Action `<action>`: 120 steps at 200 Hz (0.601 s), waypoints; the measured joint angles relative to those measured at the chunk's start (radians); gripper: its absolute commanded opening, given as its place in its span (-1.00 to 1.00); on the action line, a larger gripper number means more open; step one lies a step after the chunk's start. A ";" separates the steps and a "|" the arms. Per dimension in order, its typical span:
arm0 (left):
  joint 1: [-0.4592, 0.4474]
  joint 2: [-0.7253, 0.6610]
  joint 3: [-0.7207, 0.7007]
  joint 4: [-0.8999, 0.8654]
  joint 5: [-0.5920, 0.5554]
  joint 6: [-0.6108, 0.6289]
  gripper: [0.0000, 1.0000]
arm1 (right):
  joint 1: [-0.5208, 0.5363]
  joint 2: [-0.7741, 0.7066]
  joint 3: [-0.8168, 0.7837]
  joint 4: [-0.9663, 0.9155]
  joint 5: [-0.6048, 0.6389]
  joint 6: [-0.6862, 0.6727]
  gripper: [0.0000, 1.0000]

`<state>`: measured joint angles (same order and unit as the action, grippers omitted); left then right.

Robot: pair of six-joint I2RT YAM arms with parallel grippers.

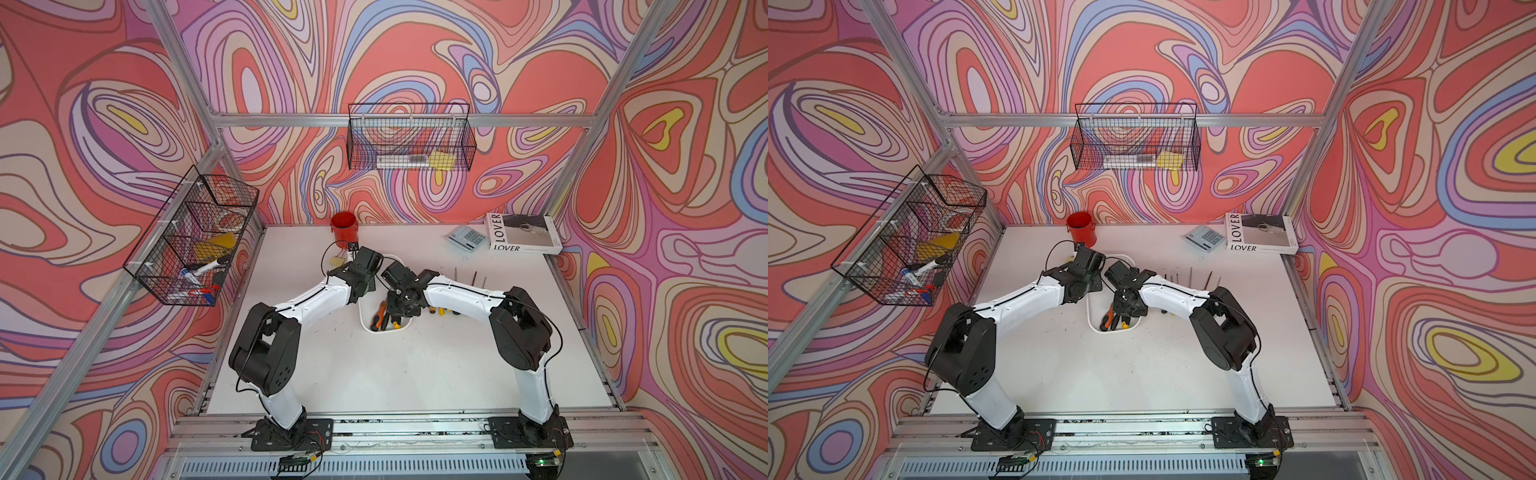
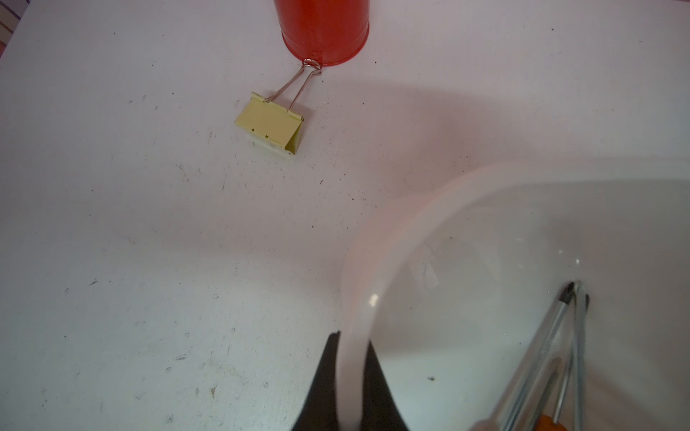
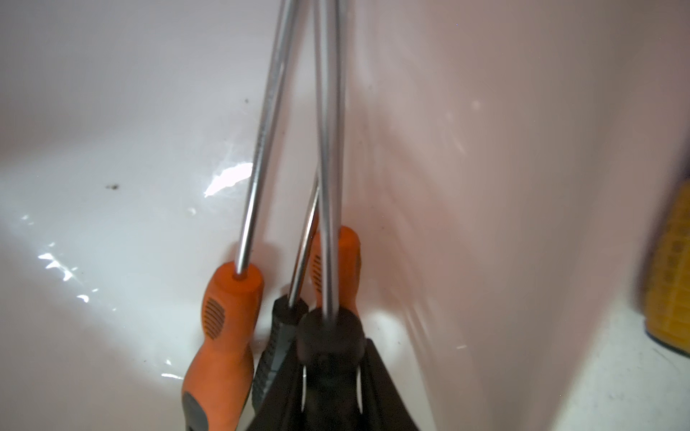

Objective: Take out the screwdriver from the storage box
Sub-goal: Pick up the screwdriver from the storage box.

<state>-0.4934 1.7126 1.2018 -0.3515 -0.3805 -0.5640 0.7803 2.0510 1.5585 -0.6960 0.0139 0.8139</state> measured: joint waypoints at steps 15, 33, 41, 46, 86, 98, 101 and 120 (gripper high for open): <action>0.000 0.000 0.000 0.000 0.000 0.000 -1.00 | 0.000 -0.010 0.000 -0.001 0.003 -0.002 -1.00; 0.000 0.000 0.000 0.000 0.000 0.000 -1.00 | 0.000 -0.028 0.000 -0.001 0.006 -0.009 -1.00; 0.000 0.000 0.000 0.000 0.000 0.000 -1.00 | 0.000 -0.039 0.000 -0.001 0.006 -0.013 -1.00; 0.000 0.000 0.000 0.000 0.000 0.000 -1.00 | 0.000 -0.045 0.000 0.000 0.007 -0.015 -1.00; 0.000 0.000 0.000 0.000 -0.001 0.000 -1.00 | 0.000 -0.095 0.005 -0.004 0.013 -0.040 -1.00; 0.000 0.000 0.000 0.000 -0.001 0.000 -1.00 | 0.000 -0.104 0.010 -0.007 0.022 -0.047 -1.00; 0.000 0.000 0.000 0.000 -0.001 0.000 -1.00 | 0.000 -0.106 0.010 -0.008 0.026 -0.047 -1.00; 0.000 0.000 0.000 0.000 -0.002 0.000 -1.00 | 0.000 -0.122 0.013 -0.018 0.045 -0.058 -1.00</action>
<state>-0.4934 1.7126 1.2022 -0.3511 -0.3824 -0.5640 0.7803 1.9285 1.5715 -0.7143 0.0586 0.7563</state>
